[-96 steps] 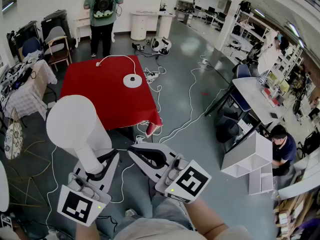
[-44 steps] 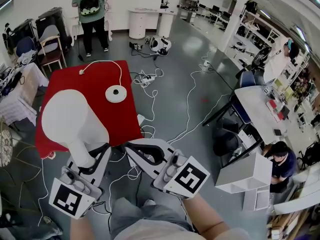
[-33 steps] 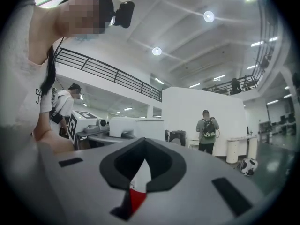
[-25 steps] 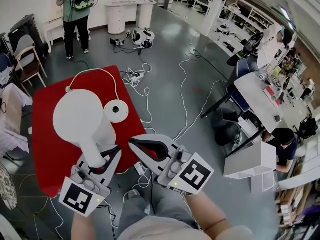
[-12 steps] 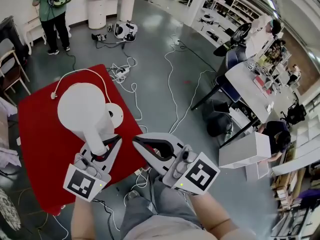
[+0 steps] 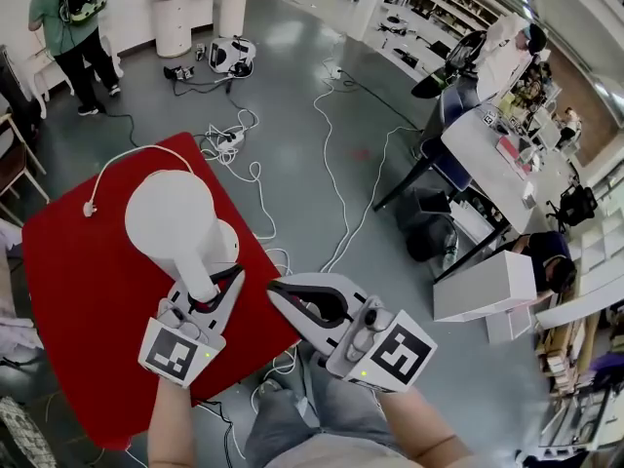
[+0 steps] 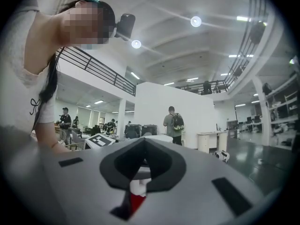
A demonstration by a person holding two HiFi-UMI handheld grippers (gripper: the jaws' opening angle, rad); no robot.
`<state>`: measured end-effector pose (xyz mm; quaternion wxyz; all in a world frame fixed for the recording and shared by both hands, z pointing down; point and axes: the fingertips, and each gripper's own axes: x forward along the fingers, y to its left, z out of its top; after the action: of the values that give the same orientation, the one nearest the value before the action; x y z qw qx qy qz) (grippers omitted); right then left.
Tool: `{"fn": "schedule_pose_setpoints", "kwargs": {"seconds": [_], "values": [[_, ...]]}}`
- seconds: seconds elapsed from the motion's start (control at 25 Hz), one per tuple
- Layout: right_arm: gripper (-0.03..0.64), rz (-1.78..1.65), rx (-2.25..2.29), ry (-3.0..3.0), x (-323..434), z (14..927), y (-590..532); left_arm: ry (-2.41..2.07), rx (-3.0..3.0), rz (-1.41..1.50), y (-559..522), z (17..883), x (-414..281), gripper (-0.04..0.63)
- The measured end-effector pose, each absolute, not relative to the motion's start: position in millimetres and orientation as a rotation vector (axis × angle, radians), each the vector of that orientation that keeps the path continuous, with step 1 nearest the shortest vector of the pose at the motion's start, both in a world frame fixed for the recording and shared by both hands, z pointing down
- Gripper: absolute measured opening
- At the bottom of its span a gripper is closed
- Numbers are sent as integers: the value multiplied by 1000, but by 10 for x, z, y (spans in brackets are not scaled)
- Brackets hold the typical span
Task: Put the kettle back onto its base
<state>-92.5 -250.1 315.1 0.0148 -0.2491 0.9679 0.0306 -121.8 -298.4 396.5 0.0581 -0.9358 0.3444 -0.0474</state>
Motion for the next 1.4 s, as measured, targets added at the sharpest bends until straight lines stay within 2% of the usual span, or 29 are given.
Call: {"fn": "schedule_pose_setpoints", "kwargs": {"seconds": [0.68,1.28,1.4], "values": [[6,23,-877,3034,-714,3468,-2734,1015,-2901,-166,-3492,4367,-1015,8],[6,27,-840,3018,-685,3428,-2601,980,-2894,-220,-3472,4520,-974,11],[6,32,-837,3019,-681,3432,-2571,940,-2883,-295,-3419,4561,-998,43]]}}
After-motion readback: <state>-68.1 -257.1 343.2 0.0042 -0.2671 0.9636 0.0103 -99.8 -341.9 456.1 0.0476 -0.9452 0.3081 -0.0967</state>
